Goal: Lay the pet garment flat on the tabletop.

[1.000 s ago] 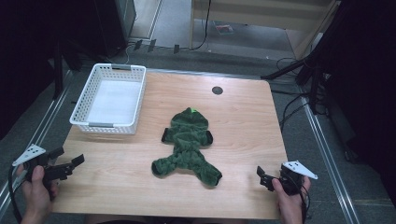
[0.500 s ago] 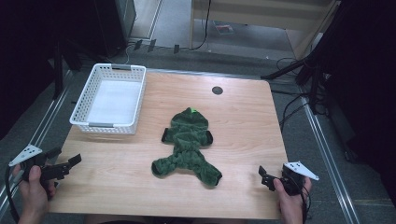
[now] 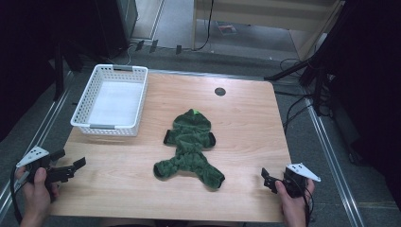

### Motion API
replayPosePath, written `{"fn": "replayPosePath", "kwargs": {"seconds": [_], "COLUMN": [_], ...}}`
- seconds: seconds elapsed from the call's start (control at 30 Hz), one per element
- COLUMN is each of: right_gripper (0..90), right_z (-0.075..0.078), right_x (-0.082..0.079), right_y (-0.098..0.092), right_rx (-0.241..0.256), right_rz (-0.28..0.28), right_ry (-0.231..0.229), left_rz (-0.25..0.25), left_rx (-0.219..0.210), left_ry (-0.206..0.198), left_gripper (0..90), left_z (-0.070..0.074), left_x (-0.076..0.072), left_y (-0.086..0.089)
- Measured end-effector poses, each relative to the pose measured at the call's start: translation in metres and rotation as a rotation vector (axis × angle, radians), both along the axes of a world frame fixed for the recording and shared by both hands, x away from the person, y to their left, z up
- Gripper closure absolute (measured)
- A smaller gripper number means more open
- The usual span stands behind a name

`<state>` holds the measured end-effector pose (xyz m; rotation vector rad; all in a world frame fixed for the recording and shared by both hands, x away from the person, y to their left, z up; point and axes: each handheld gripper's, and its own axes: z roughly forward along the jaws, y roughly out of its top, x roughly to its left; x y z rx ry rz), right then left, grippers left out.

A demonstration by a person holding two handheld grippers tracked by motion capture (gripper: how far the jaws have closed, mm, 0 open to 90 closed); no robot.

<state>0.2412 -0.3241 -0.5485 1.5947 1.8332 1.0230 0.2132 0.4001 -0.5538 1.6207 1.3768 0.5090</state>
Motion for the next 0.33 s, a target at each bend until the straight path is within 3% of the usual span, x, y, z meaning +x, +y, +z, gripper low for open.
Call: {"fn": "replayPosePath", "kwargs": {"seconds": [0.33], "right_gripper": [5.2], "right_z": [0.0000], "right_x": [-0.0007], "right_y": [0.0006], "right_rx": [-0.003], "right_rz": [-0.002], "right_ry": [-0.002], "left_rz": [-0.002], "left_rx": [0.009], "left_ry": [0.013], "left_gripper": [1.2], "left_z": [-0.0002], "left_x": [0.0011], "left_y": [-0.0006]}}
